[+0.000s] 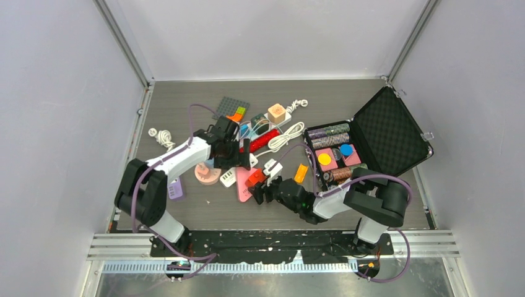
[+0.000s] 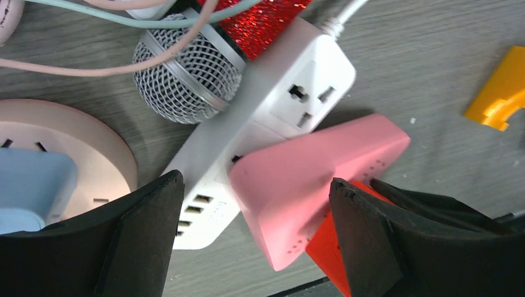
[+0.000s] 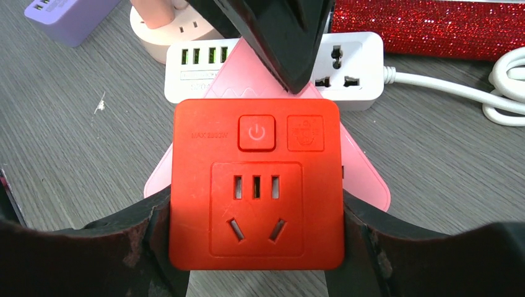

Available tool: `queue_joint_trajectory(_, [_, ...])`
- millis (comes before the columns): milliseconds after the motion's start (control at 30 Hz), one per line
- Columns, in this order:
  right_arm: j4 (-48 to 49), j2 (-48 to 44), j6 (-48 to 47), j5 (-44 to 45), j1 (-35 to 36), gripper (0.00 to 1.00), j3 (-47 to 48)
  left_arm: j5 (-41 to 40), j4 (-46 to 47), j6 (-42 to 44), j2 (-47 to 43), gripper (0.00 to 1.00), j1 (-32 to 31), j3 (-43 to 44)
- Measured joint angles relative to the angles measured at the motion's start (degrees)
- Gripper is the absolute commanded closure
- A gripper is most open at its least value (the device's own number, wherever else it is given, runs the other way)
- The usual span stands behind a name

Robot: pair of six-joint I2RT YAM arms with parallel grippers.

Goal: Insert the plug
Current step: Insert the plug into the socket.

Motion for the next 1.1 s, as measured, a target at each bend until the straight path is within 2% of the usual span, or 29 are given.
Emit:
queue_joint_trajectory(167, [3.98, 1.36, -0.17, 0.0, -0.02, 0.95, -1.01, 0.24, 0.42, 1.05, 2.95, 0.13, 0.52, 0.68])
queue_joint_trajectory(300, [0.09, -0.04, 0.28, 0.07, -0.02, 0.93, 0.15, 0.55, 1.16, 1.36, 3.37, 0.13, 0.52, 0.83])
queue_joint_trajectory(367, [-6.4, -1.53, 1.01, 0.42, -0.04, 0.86, 2.62, 0.48, 1.36, 1.46, 3.37, 0.13, 0.55, 0.81])
queue_joint_trajectory(400, [-10.23, -2.08, 1.42, 0.52, -0.09, 0.79, 4.35, 0.37, 1.49, 1.51, 3.37, 0.13, 0.55, 0.81])
queue_joint_trajectory(533, [-22.77, -3.04, 2.64, 0.83, -0.39, 0.59, 10.43, -0.11, 1.95, 1.75, 3.37, 0.13, 0.9, 0.81])
queue_joint_trajectory(667, [-30.38, -3.63, 3.65, 0.55, -0.72, 0.4, 14.16, -0.11, 1.92, 1.79, 3.37, 0.12, 0.92, 0.85])
queue_joint_trajectory(867, [-37.44, -3.89, 4.83, -0.66, -1.64, 0.25, 18.01, -0.11, 1.88, 2.29, 3.37, 0.12, 0.94, 0.98])
queue_joint_trajectory(1100, [-44.06, -3.89, 5.9, -1.64, -3.08, 0.17, 19.85, -0.11, 1.49, 2.62, 3.37, 0.12, 1.29, 1.14])
